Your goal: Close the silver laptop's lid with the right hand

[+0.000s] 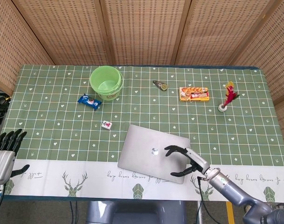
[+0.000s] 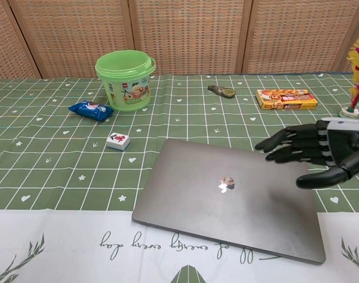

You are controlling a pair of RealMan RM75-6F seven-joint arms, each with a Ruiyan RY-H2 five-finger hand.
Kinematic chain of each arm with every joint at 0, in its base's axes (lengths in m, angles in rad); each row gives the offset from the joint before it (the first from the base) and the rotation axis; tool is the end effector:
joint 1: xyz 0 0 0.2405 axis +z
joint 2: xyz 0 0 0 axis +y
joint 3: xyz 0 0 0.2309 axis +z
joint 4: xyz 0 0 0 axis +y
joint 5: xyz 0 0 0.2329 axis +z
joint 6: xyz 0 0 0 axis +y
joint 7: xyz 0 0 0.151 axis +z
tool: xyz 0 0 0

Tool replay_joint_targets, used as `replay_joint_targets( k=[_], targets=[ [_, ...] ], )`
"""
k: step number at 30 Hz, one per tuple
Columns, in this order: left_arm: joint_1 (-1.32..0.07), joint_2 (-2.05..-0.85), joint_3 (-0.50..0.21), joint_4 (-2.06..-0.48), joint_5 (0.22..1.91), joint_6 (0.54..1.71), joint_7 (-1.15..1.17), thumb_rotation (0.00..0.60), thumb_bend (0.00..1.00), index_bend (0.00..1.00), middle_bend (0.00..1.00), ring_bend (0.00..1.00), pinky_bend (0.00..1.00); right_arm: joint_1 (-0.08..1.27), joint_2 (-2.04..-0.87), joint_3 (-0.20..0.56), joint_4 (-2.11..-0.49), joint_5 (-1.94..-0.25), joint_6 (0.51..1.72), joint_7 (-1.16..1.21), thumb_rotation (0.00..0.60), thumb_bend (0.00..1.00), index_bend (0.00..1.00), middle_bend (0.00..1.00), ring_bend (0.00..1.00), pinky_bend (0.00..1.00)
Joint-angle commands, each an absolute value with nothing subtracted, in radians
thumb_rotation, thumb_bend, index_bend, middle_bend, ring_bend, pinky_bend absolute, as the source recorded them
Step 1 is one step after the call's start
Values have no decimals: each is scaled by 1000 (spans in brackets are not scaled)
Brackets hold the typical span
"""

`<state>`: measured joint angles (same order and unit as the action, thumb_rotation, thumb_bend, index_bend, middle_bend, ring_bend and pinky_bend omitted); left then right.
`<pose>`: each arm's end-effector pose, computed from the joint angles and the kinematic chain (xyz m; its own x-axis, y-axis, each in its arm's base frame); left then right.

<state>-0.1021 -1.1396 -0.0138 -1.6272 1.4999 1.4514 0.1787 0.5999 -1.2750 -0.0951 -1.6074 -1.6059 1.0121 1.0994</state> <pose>-0.2934 0.1839 0.1093 0.5248 0.0627 0.8489 0.8512 -0.0367 -0.5235 -0.1923 -0.2499 -0.0061 -0.4571 -0.6811 0.5720 -0.8216 0.0769 -0.5649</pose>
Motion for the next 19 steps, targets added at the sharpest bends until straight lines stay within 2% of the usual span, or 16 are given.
replay_joint_targets(
  k=[1, 4, 7, 10, 15, 19],
  targets=[
    [-103, -1141, -14, -1626, 1498, 1450, 180, 600, 49, 0, 0, 0, 0, 484, -1271, -63, -1583, -1573, 1185, 785, 573, 288, 202, 53, 36, 0],
    [-103, -1143, -15, -1624, 1496, 1449, 182, 600, 48, 0, 0, 0, 0, 431, -1281, -51, -1560, -1563, 1269, 638, 598, 274, 90, 2, 1, 0],
    [-102, -1142, -17, -1623, 1491, 1451, 183, 600, 49, 0, 0, 0, 0, 398, -1276, -51, -1536, -1570, 1322, 555, 600, 250, 16, 0, 0, 0],
    [-100, -1141, -21, -1623, 1483, 1453, 183, 600, 48, 0, 0, 0, 0, 361, -1274, -50, -1513, -1571, 1374, 441, 598, 226, 2, 0, 0, 0],
    [-98, -1137, -27, -1622, 1451, 1442, 198, 600, 49, 0, 0, 0, 0, 256, -1281, -26, -1457, -1555, 1540, 76, 600, 201, 0, 0, 0, 0],
    [-98, -1139, -28, -1621, 1443, 1438, 205, 600, 48, 0, 0, 0, 0, 204, -1296, -5, -1438, -1547, 1621, -19, 600, 198, 0, 0, 0, 0]
  ],
)
